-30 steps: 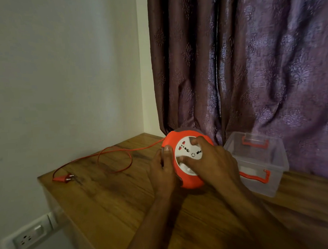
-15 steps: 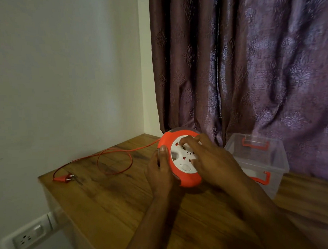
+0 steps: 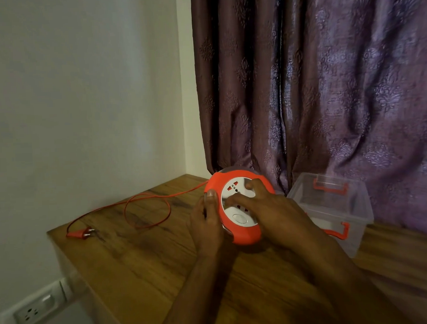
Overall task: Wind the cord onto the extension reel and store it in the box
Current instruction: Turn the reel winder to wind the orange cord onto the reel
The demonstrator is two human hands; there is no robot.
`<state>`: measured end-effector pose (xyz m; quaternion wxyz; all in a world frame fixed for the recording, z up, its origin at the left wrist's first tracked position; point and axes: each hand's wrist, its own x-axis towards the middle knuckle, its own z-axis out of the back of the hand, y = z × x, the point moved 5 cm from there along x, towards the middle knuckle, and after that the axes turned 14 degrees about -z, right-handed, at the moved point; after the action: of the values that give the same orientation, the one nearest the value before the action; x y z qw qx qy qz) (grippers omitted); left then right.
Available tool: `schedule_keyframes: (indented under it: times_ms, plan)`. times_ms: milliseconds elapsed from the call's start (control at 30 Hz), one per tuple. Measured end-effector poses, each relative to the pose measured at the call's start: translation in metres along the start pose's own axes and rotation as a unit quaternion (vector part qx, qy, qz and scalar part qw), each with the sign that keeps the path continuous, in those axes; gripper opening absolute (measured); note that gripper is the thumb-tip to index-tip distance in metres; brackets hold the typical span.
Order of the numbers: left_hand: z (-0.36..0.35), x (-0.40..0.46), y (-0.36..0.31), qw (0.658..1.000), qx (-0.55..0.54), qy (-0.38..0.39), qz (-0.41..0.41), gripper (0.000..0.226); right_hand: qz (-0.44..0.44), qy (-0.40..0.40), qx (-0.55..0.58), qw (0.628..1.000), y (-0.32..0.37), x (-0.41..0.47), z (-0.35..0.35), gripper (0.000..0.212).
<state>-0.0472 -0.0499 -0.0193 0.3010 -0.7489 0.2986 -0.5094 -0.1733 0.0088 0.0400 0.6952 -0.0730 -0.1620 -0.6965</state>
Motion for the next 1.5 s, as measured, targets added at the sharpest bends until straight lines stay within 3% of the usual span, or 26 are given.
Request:
schedule_keyframes:
  times_ms: [200, 767, 967, 1167, 1367, 1500]
  plan:
    - [0.000, 0.000, -0.001, 1.000, 0.004, 0.002, -0.004, 0.027, -0.013, -0.022, 0.005, 1.000, -0.001, -0.002, 0.003, 0.051]
    - [-0.001, 0.000, -0.004, 0.999, 0.019, 0.013, -0.034, 0.028, -0.068, -0.091, -0.008, 0.993, -0.006, 0.004, -0.002, 0.066]
    - [-0.003, -0.003, -0.006, 0.998, 0.022, 0.029, -0.058, 0.033, -0.121, -0.137, 0.034, 0.983, -0.008, 0.006, -0.001, 0.069]
    - [-0.002, -0.003, -0.012, 0.996, 0.040, 0.040, -0.062, 0.022, -0.180, -0.134, 0.072, 0.972, -0.012, 0.005, -0.005, 0.070]
    - [0.002, 0.001, -0.005, 0.998, 0.006, 0.007, -0.057, 0.027, -0.091, -0.179, 0.039, 0.979, -0.007, 0.002, 0.017, 0.043]
    - [0.005, 0.005, 0.000, 0.999, -0.002, -0.018, -0.037, 0.026, 0.025, -0.104, 0.000, 0.994, 0.004, 0.000, 0.016, 0.045]
